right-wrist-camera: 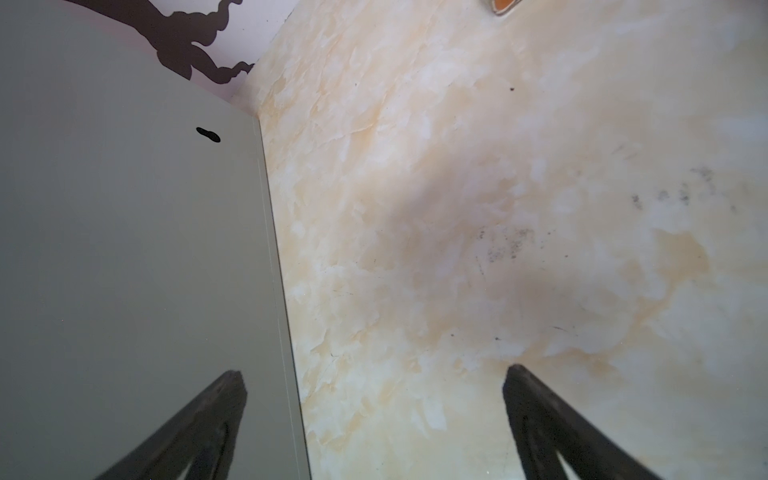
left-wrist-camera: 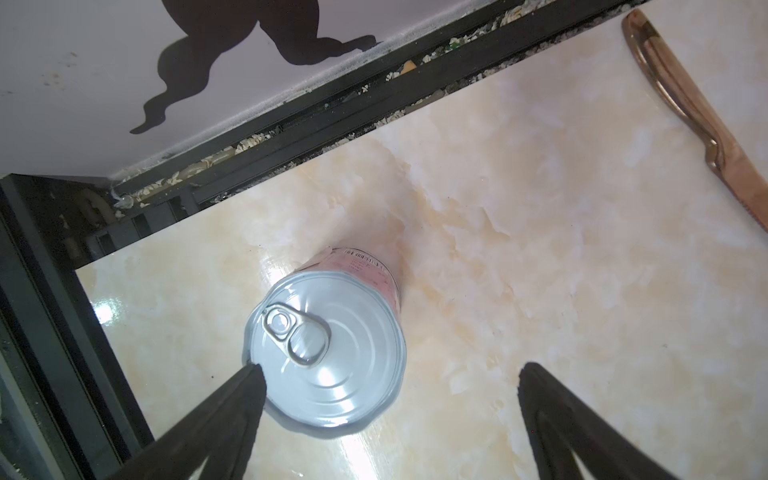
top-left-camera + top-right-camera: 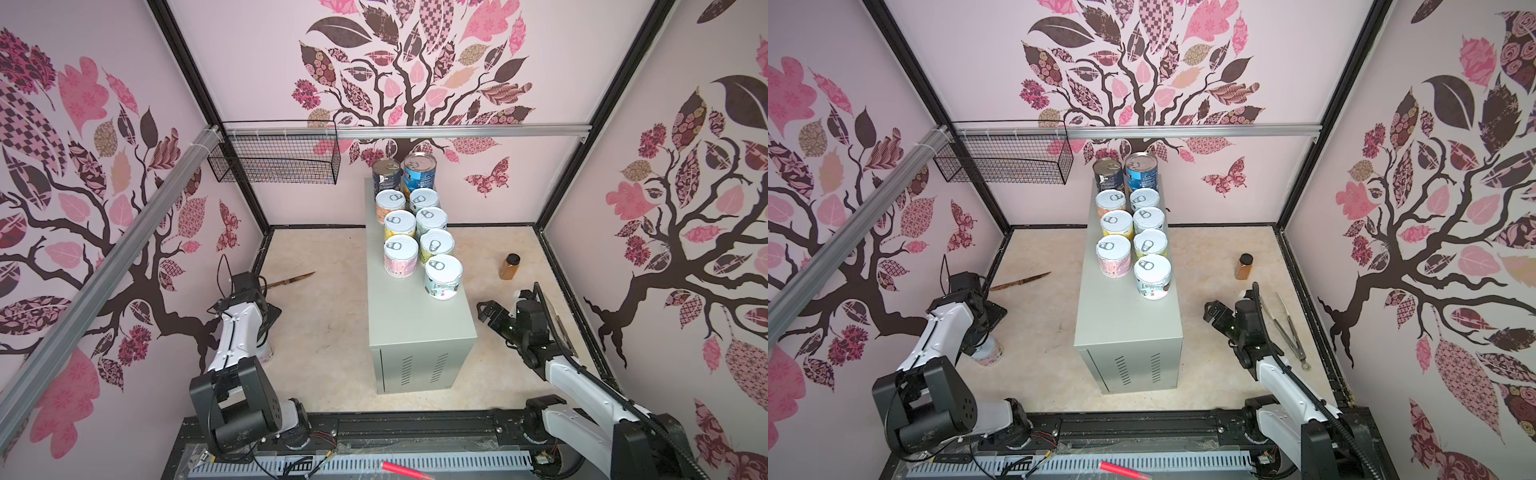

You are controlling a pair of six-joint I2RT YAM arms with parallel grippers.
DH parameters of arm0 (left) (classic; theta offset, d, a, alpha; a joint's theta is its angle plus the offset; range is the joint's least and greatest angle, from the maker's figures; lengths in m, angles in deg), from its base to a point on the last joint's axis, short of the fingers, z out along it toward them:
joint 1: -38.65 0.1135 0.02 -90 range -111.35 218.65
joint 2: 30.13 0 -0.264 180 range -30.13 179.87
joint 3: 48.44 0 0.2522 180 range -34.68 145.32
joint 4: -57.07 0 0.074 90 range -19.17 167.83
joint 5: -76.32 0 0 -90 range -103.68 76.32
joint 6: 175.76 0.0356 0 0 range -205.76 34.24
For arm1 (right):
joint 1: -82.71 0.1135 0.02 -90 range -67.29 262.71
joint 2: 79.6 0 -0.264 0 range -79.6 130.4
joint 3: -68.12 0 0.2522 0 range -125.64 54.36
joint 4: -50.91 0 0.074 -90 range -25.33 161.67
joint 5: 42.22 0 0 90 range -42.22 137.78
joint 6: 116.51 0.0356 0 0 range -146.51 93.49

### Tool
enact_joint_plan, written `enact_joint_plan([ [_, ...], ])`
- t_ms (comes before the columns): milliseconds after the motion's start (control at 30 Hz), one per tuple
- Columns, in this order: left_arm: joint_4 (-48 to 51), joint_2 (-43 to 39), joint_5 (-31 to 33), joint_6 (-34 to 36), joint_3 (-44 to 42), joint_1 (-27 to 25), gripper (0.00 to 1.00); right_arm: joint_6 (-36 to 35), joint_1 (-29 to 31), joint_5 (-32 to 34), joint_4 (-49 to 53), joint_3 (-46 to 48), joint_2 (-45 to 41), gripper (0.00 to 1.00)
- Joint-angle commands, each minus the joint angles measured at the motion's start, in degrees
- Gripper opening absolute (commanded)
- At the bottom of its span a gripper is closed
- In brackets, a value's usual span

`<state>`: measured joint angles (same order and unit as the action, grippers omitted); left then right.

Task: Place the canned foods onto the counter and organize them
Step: 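Lower the left gripper over the pink-labelled floor can and close on it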

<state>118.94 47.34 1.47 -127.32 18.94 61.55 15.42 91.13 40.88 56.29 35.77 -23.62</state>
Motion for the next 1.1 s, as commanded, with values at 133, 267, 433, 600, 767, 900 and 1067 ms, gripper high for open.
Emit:
enact_joint_plan([
  [133, -2.2, 4.0, -3.8, -0.9, -2.1, 3.3, 0.98, 1.2, -0.3, -1.5, -1.2, 1.0, -1.2, 1.0],
  [267, -2.5, 5.5, -4.5, -1.0, -2.4, 4.2, 0.98, 1.0, -0.3, -1.8, -1.2, 1.2, -1.9, 1.0],
  [433, -2.1, 7.1, -4.3, -1.0, -2.4, 4.5, 0.98, 1.2, -0.3, -2.3, -1.8, 1.5, -1.7, 1.0],
  [600, -1.0, 5.1, -2.2, -0.9, -1.7, 4.5, 0.98, 1.4, -0.3, -2.9, -2.3, 1.5, -1.1, 1.0],
  [767, 0.4, 0.6, -0.3, -1.7, -1.9, 4.5, 0.98, 1.6, -0.2, -3.3, -2.9, 1.7, -0.9, 1.0],
  [900, 2.5, -1.8, 0.4, -1.9, -0.6, 4.5, 0.98, 1.8, 0.0, -3.8, -3.2, 1.8, -0.7, 1.0],
  [1067, 2.1, -2.7, 0.9, -2.1, -1.7, 4.5, 0.98, 2.3, -0.1, -4.7, -3.7, 1.8, -0.3, 1.0],
])
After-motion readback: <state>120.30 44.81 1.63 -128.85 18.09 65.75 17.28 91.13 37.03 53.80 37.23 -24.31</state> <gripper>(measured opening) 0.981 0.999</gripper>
